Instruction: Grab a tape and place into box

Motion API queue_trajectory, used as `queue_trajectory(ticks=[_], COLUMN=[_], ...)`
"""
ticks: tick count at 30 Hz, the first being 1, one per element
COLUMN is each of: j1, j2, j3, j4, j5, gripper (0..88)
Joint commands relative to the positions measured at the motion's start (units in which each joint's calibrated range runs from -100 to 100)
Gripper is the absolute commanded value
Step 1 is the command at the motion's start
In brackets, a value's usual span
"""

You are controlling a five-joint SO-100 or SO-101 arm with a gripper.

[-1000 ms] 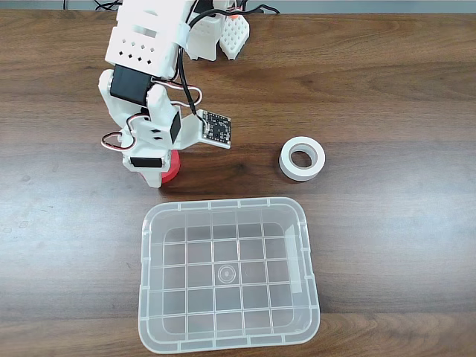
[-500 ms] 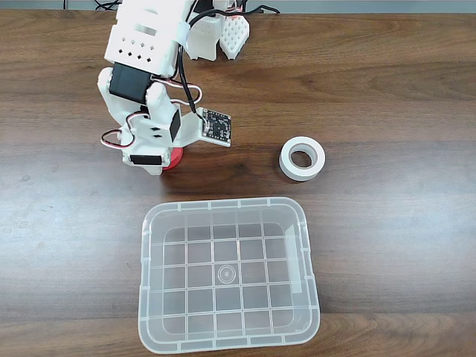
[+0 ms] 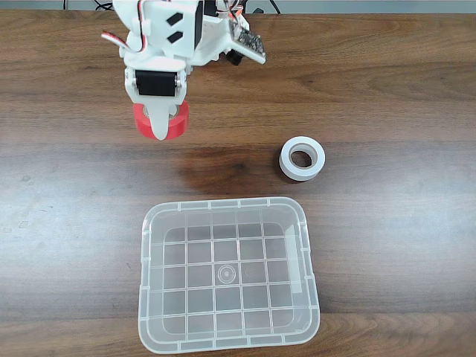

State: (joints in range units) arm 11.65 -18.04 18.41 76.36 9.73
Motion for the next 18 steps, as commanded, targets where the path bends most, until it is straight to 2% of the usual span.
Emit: queue_trajectory(ticks=[1, 9, 18], j1=[-2.2, -5.9, -11.1], j2=[-5.9, 2.7, 25.4], j3=[-16.2, -40.6, -63.1], j4=[4.9, 6.8, 5.8], j5=[-0.6, -3.3, -6.9], gripper=[3.5, 3.5, 3.4])
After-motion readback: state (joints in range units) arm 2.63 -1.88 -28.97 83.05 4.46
